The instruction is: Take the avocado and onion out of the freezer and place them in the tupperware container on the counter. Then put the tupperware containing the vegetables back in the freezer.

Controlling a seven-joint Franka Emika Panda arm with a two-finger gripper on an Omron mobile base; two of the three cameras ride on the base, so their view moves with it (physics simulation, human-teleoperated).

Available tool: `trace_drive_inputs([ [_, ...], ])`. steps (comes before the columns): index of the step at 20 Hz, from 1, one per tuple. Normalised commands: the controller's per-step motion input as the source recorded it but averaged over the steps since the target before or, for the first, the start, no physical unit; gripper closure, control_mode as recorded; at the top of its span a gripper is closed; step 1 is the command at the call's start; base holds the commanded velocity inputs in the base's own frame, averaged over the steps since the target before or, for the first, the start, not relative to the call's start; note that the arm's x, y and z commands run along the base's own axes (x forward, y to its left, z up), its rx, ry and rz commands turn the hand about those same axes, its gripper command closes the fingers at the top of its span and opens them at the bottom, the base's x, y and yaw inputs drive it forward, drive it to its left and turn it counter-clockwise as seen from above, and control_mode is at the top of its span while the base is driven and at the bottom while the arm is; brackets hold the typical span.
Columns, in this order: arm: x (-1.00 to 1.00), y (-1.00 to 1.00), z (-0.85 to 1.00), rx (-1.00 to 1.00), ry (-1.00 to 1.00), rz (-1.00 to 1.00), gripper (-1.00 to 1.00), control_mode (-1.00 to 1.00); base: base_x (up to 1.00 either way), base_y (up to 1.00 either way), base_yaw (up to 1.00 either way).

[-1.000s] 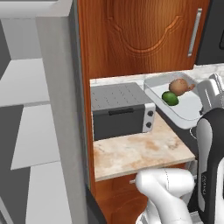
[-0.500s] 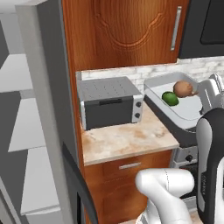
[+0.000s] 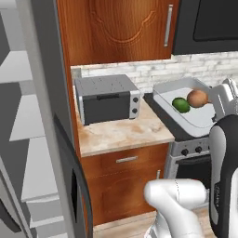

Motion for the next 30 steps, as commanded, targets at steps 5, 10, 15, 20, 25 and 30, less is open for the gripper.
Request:
trace_drive_inputs([
  [5, 0.0, 0.0, 0.0, 0.0, 0.0, 0.0, 1.0, 1.0, -0.64, 0.01, 0.0],
  [10, 0.0, 0.0, 0.0, 0.0, 0.0, 0.0, 1.0, 1.0, -0.53, 0.08, 0.0],
  [15, 0.0, 0.0, 0.0, 0.0, 0.0, 0.0, 1.0, 1.0, -0.48, 0.28, 0.0],
  [20, 0.0, 0.0, 0.0, 0.0, 0.0, 0.0, 1.0, 1.0, -0.15, 0.71, 0.0],
  [25, 0.0, 0.0, 0.0, 0.0, 0.0, 0.0, 1.0, 1.0, -0.16, 0.82, 0.0],
  [30, 0.0, 0.0, 0.0, 0.0, 0.0, 0.0, 1.0, 1.0, -0.35, 0.58, -0.02],
])
